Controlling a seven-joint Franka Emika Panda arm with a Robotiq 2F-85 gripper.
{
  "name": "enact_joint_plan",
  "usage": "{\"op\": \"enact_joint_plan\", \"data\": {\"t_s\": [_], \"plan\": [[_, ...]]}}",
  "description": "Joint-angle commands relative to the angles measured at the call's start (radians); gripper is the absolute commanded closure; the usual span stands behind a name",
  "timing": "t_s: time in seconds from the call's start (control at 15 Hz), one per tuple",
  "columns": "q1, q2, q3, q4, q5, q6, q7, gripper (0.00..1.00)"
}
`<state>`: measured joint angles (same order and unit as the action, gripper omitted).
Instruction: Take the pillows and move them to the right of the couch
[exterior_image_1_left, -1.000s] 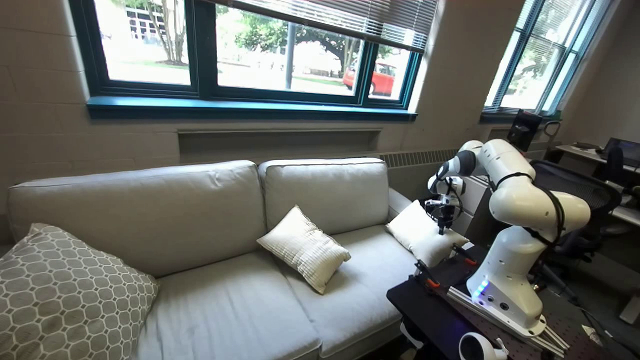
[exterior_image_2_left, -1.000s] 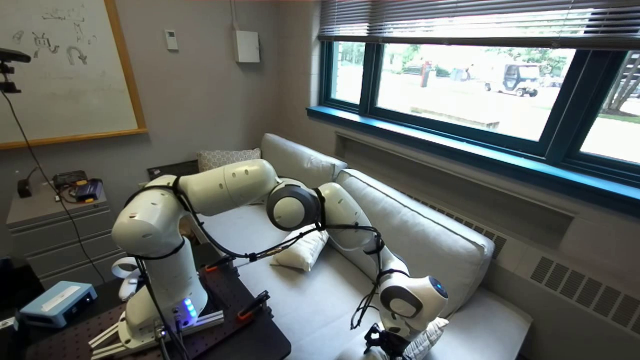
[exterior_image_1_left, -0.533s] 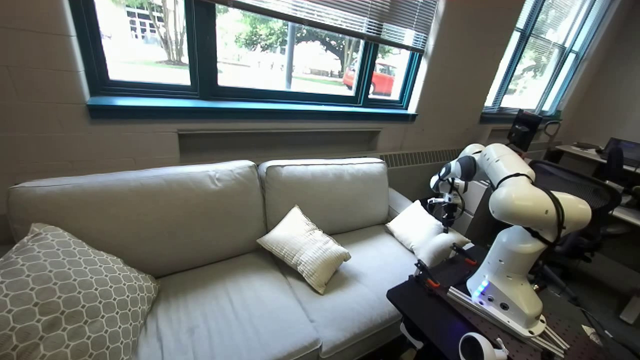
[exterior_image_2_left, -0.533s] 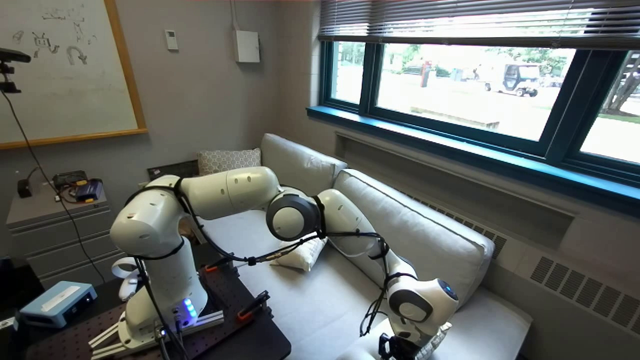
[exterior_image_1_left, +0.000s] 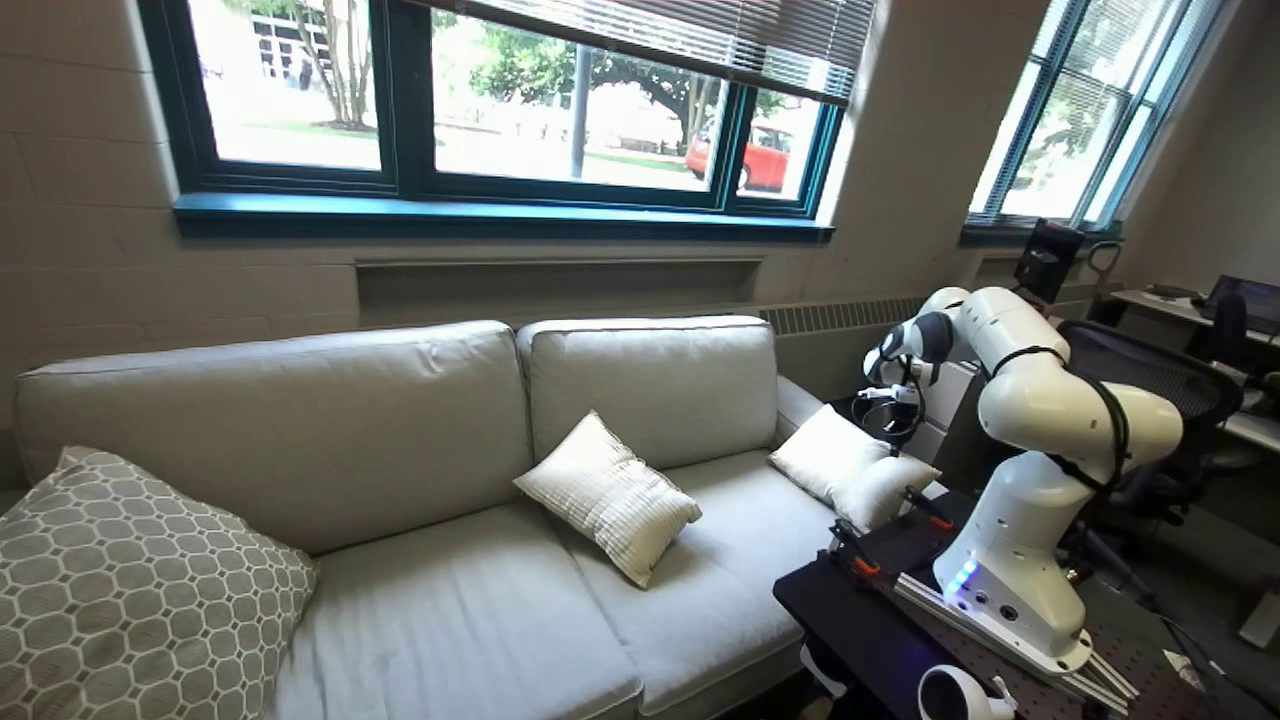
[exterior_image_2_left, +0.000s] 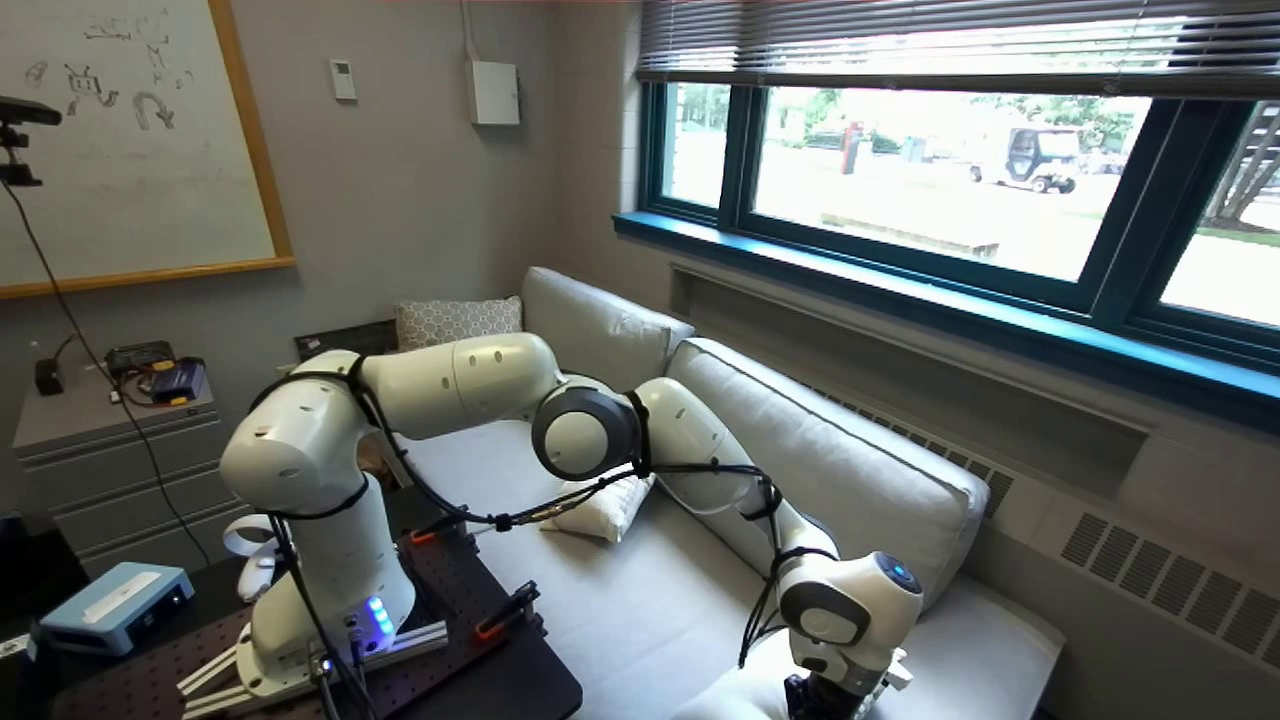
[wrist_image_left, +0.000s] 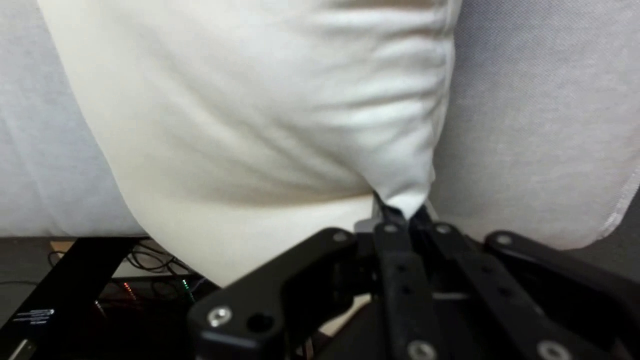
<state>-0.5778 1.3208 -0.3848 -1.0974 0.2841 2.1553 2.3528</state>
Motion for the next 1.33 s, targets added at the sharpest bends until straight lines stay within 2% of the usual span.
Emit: {"op": "enact_joint_plan", "data": {"t_s": [0.0,0.07,0.13,0.53,0.73,1.0,1.27], "plan": [[0.024,0.005,-0.017,0.003,-0.004,0.025,0.053,0.69],[0.030,0.005,-0.019,0.000,-0.007,0.024,0.058,0.69],[0.036,0.005,-0.021,-0.002,-0.008,0.026,0.061,0.64],[0.069,-0.016,-0.032,-0.035,-0.012,0.026,0.050,0.19],[0.095,-0.068,-0.042,-0.107,0.002,0.117,0.041,0.00],[0.126,-0.181,-0.034,-0.258,0.017,0.270,-0.015,0.00],[0.158,-0.311,0.009,-0.446,0.009,0.384,-0.165,0.00]]}}
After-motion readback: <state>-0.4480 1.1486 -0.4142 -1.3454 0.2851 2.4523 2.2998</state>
